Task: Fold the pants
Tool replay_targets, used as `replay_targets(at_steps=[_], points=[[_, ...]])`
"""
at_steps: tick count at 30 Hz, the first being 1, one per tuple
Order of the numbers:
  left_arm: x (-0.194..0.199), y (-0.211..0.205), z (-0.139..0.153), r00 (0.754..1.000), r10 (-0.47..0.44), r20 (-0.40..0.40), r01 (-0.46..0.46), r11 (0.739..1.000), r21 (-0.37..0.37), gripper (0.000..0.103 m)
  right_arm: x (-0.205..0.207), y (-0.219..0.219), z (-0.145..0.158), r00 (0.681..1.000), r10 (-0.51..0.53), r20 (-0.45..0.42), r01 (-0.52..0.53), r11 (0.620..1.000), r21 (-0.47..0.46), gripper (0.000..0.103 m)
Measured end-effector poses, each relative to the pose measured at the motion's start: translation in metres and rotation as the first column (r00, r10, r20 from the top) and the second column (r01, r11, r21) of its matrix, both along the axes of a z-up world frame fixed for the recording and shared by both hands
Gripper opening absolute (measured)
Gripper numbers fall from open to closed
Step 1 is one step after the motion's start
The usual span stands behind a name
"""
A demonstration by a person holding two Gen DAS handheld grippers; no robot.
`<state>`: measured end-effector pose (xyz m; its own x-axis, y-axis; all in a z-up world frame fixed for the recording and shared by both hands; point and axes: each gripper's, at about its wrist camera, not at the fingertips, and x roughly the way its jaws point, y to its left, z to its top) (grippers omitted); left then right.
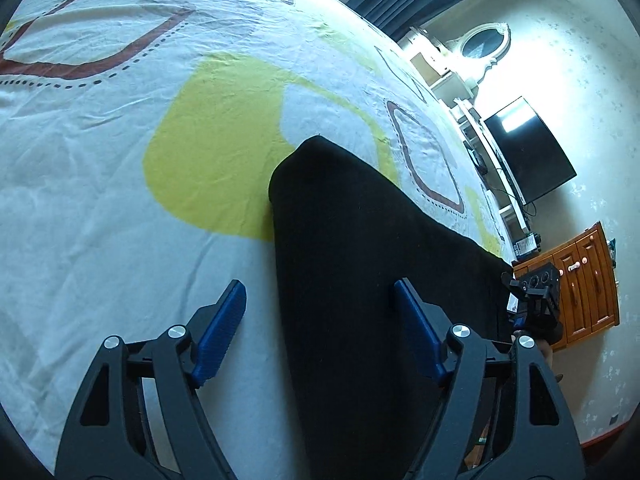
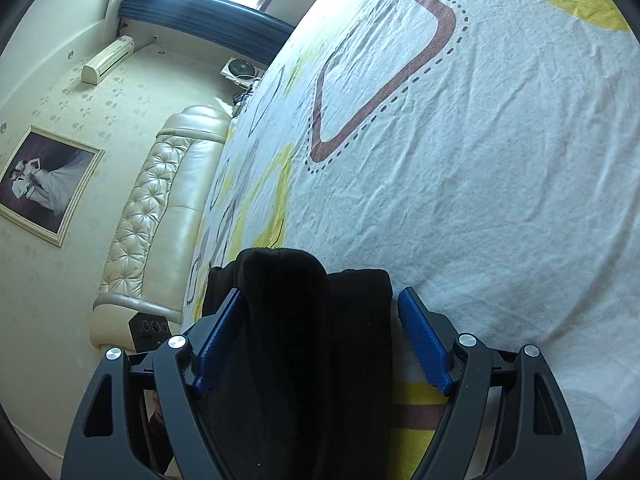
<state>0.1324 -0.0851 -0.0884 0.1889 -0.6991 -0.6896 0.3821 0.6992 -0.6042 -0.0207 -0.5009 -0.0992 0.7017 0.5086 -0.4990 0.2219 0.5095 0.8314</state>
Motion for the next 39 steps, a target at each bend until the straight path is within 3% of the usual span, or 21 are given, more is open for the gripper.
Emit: replay_targets(at_steps=[3, 5, 6, 7, 11, 14, 22, 39], points=[[0.01, -0.011, -0.006, 0.999, -0.001, -0.049, 0.0, 1.0, -0.026, 0.079, 0.002, 0.005, 0.0, 1.0, 0.015, 0.022, -0.015, 1.0, 0.001, 0.079], [0.016, -0.015, -0.01, 0.997, 0.008, -0.071, -0.009, 1.0, -0.025, 0.078, 0.003, 0.011, 0.0, 0.999, 0.047, 0.007, -0.046, 0.999, -0.028, 0.071], [0.017, -0.017, -0.01, 0.998, 0.007, -0.068, -0.008, 1.0, -0.009, 0.067, 0.004, 0.014, -0.001, 0.998, 0.058, -0.01, -0.058, 0.998, -0.037, 0.054], [0.016, -0.02, -0.01, 0.998, -0.007, -0.055, 0.008, 1.0, 0.019, 0.059, 0.003, 0.014, -0.004, 0.999, 0.05, -0.017, -0.05, 0.998, -0.023, 0.051], [0.007, -0.033, 0.002, 0.999, -0.038, 0.039, 0.032, 0.99, 0.139, 0.041, 0.0, 0.016, -0.005, 1.0, 0.027, 0.007, -0.027, 1.0, -0.007, 0.043], [0.006, -0.033, 0.008, 0.998, -0.017, 0.056, 0.008, 0.988, 0.157, 0.035, 0.001, 0.019, -0.003, 1.0, 0.015, 0.011, -0.015, 1.0, -0.011, 0.042], [0.023, -0.018, 0.012, 0.996, 0.002, 0.084, -0.017, 0.983, 0.181, 0.034, 0.022, 0.034, -0.004, 1.0, 0.016, 0.009, -0.015, 1.0, -0.01, 0.042], [0.101, 0.032, 0.014, 0.991, 0.101, 0.091, -0.119, 0.97, 0.214, 0.034, 0.111, 0.084, -0.007, 0.998, 0.052, 0.025, -0.052, 0.999, 0.011, 0.042]])
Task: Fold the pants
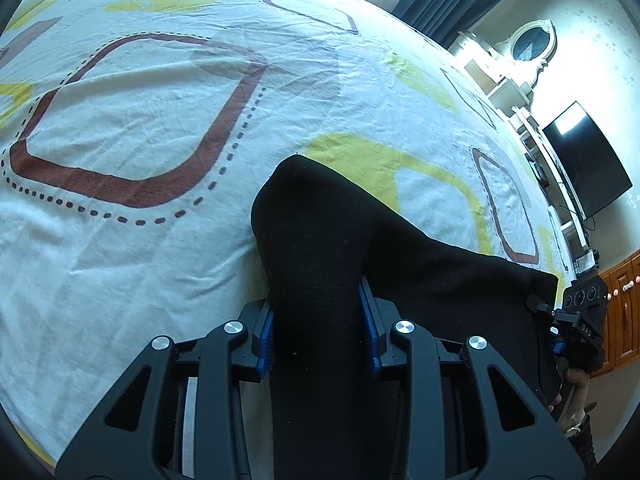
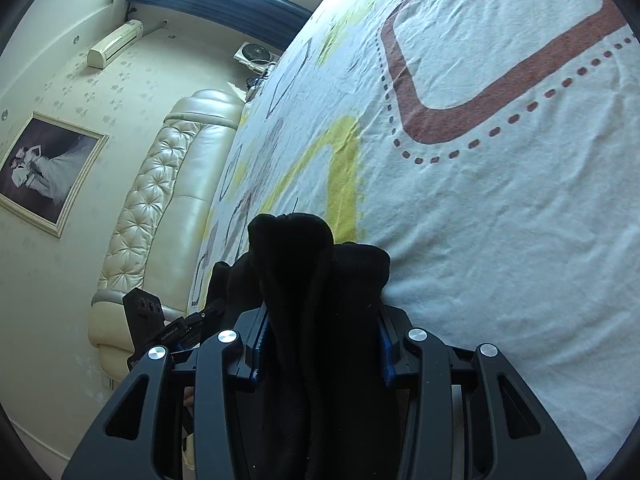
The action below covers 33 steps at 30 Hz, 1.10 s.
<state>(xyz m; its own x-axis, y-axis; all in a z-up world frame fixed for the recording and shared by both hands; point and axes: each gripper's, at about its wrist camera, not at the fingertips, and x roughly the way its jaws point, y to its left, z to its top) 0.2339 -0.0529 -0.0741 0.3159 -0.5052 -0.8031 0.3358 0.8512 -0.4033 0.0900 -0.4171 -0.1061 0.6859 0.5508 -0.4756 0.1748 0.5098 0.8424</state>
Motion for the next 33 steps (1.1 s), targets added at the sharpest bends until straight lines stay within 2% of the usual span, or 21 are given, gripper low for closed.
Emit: replay_targets(at_steps=[5, 15, 33], points=[[0.019, 0.0, 0.001, 0.999, -0.009, 0.037, 0.008, 0.999, 0.039, 0.034, 0.021, 0.005, 0.0, 1.0, 0.0, 0.004, 0.0, 1.0, 0.005, 0.042], [0.056, -0.001, -0.001, 0.998, -0.026, 0.055, 0.022, 0.997, 0.069, 0.035, 0.05, 0.009, -0.004, 1.0, -0.016, 0.013, 0.015, 0.999, 0.028, 0.042], [0.081, -0.002, -0.007, 0.999, -0.016, 0.041, 0.014, 0.999, 0.046, 0.036, 0.057, 0.009, -0.004, 1.0, -0.014, 0.009, 0.014, 0.999, 0.029, 0.042]])
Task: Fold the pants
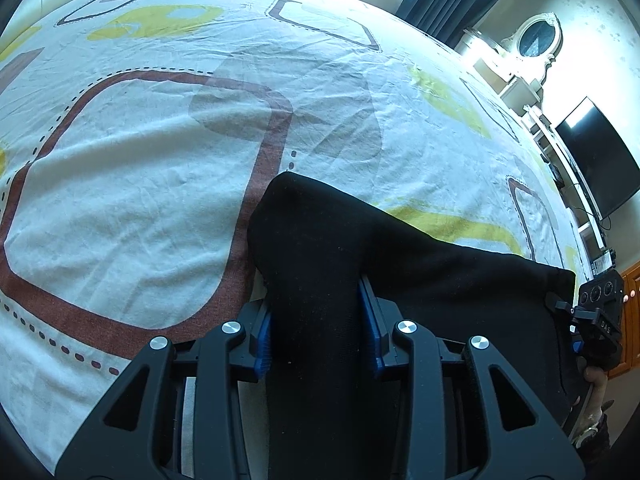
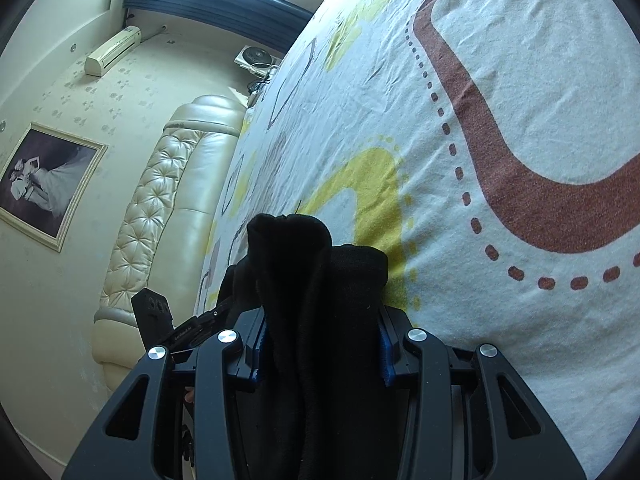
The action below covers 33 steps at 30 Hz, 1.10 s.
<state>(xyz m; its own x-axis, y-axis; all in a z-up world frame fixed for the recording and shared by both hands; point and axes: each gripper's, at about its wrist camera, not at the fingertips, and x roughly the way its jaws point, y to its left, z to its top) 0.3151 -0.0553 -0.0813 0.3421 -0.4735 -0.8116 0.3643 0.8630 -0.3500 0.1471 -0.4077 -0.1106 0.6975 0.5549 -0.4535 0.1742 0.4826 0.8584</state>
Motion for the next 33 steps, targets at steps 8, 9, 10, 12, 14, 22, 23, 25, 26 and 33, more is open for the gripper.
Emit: replay_targets(at_steps=[8, 9, 10, 12, 14, 22, 23, 25, 26, 33], points=[[0.004, 0.004, -0.004, 1.0, 0.01, -0.013, -0.011, 0.999, -0.031, 0.045, 0.0, 0.0, 0.0, 1.0, 0.0, -0.001, 0.0, 1.0, 0.009, 0.042], [0.005, 0.007, -0.004, 1.0, 0.014, -0.025, -0.015, 0.999, -0.049, 0.047, 0.001, 0.0, 0.0, 1.0, 0.0, -0.004, 0.0, 1.0, 0.015, 0.042], [0.005, 0.01, -0.004, 0.999, 0.016, -0.036, -0.018, 0.997, -0.07, 0.048, 0.001, 0.0, 0.001, 1.0, -0.001, -0.01, 0.001, 1.0, 0.017, 0.043], [0.003, 0.017, -0.003, 0.999, 0.019, -0.044, -0.023, 0.995, -0.098, 0.058, 0.002, 0.0, 0.003, 1.0, -0.002, -0.021, 0.002, 1.0, 0.026, 0.048], [-0.003, 0.026, 0.002, 0.999, 0.025, -0.032, -0.029, 0.993, -0.113, 0.066, 0.0, 0.0, 0.006, 1.0, 0.002, -0.029, -0.001, 1.0, 0.031, 0.056], [-0.051, 0.087, -0.003, 0.991, 0.047, -0.122, -0.077, 0.963, -0.258, 0.079, -0.044, 0.005, 0.015, 0.999, 0.039, -0.029, -0.038, 0.998, 0.046, 0.072], [-0.06, 0.094, -0.005, 0.99, 0.041, -0.134, -0.077, 0.958, -0.276, 0.08, -0.053, 0.006, 0.015, 0.999, 0.042, -0.025, -0.041, 0.998, 0.05, 0.072], [-0.076, 0.103, -0.008, 0.989, 0.027, -0.145, -0.07, 0.951, -0.301, 0.081, -0.067, 0.012, 0.014, 0.998, 0.048, -0.027, -0.046, 0.997, 0.065, 0.072], [-0.083, 0.107, -0.009, 0.989, 0.02, -0.149, -0.067, 0.948, -0.31, 0.083, -0.074, 0.016, 0.014, 0.998, 0.051, -0.027, -0.049, 0.996, 0.072, 0.073], [-0.115, 0.098, -0.013, 0.981, -0.021, -0.191, -0.049, 0.934, -0.355, 0.088, -0.088, 0.035, 0.014, 0.999, 0.032, -0.033, -0.029, 0.997, 0.077, 0.081]])
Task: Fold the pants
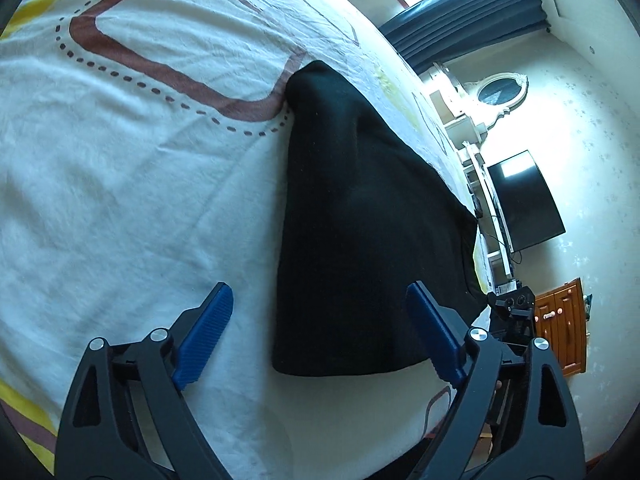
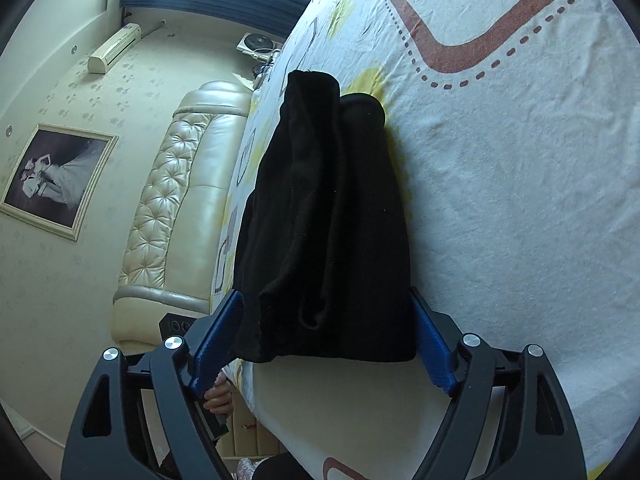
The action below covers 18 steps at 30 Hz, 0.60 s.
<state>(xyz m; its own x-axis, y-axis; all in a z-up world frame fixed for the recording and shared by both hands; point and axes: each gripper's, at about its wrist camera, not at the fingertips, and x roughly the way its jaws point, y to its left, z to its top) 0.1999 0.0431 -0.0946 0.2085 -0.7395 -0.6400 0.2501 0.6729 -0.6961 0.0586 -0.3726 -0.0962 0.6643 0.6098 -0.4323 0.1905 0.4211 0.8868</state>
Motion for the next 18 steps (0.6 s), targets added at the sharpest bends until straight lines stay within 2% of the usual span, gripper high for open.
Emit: replay_targets(at_steps=[3, 7, 10, 13, 16, 18], points=[[-0.002, -0.01, 0.0, 1.0, 0.005, 0.005, -0.005, 1.0, 0.004, 0.089, 0.003, 0.002, 0.0, 1.0, -0.014, -0.008, 0.014, 1.0, 0.009, 0.083], [-0.006, -0.019, -0.004, 0.999, 0.011, -0.051, -0.014, 0.998, -0.058, 0.089, 0.005, 0.0, -0.001, 1.0, -0.007, -0.013, 0.007, 1.0, 0.022, 0.082], [-0.01, -0.024, -0.004, 1.0, 0.008, -0.027, -0.009, 1.0, -0.012, 0.087, 0.0, -0.001, -0.002, 1.0, -0.014, -0.013, 0.015, 1.0, 0.023, 0.082], [-0.012, -0.027, -0.005, 1.0, -0.001, -0.006, 0.001, 1.0, 0.018, 0.085, -0.009, 0.002, -0.003, 1.0, -0.014, -0.011, 0.014, 1.0, -0.018, 0.082], [-0.011, -0.032, -0.006, 1.0, 0.0, -0.003, 0.0, 1.0, 0.029, 0.085, -0.006, 0.01, -0.001, 1.0, 0.005, -0.023, -0.007, 0.997, -0.082, 0.085], [-0.01, -0.033, -0.007, 1.0, 0.008, -0.005, -0.008, 0.999, 0.033, 0.085, -0.001, 0.011, -0.003, 0.999, -0.014, -0.037, 0.011, 0.997, -0.078, 0.085]])
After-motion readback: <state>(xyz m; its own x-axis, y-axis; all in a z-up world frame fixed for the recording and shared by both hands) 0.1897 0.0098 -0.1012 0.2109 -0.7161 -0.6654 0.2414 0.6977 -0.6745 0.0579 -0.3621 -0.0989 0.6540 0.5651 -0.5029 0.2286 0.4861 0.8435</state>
